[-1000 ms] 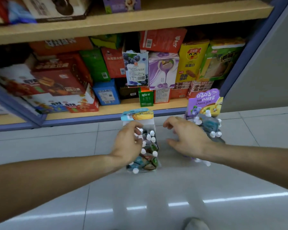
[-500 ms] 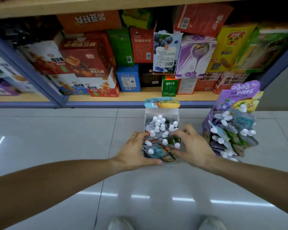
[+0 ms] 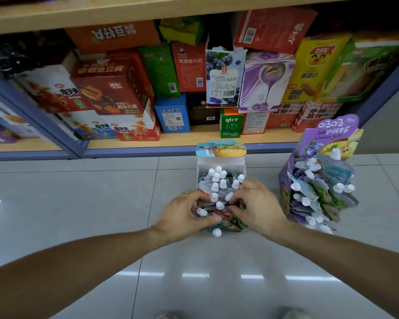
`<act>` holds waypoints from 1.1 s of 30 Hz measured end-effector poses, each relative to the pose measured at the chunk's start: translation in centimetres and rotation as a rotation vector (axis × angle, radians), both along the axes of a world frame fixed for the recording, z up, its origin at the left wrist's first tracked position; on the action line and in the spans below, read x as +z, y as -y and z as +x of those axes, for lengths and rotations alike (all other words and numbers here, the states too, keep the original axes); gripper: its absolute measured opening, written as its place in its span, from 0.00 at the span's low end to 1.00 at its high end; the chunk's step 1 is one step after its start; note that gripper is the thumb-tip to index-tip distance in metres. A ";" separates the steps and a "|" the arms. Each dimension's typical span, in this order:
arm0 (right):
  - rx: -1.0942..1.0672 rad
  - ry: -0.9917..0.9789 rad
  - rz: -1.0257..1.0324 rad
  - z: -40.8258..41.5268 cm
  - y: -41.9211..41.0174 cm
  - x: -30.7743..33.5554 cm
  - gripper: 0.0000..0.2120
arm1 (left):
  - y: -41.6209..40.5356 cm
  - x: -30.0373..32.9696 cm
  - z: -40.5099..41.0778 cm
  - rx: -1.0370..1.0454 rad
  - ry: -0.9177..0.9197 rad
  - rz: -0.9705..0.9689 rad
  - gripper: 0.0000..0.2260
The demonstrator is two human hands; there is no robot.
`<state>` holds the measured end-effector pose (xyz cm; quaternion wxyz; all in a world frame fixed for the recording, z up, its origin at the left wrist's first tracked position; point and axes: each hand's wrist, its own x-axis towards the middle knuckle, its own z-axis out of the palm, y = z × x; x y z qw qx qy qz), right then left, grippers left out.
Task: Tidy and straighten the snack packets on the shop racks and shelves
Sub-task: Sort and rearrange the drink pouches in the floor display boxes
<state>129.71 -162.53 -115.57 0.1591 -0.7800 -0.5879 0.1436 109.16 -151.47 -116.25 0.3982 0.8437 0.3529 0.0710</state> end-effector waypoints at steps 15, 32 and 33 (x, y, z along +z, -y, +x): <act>-0.209 -0.288 -0.119 3.0 0.3 -0.2 0.25 | -3.4 0.3 3.3 -0.289 -0.045 0.513 0.22; -0.057 -0.128 -0.061 3.2 0.4 -0.7 0.25 | -3.1 -0.4 2.2 -0.434 0.091 0.561 0.10; -0.066 -0.121 -0.062 3.2 0.3 -0.7 0.25 | -3.1 -0.5 2.1 -0.429 0.098 0.535 0.11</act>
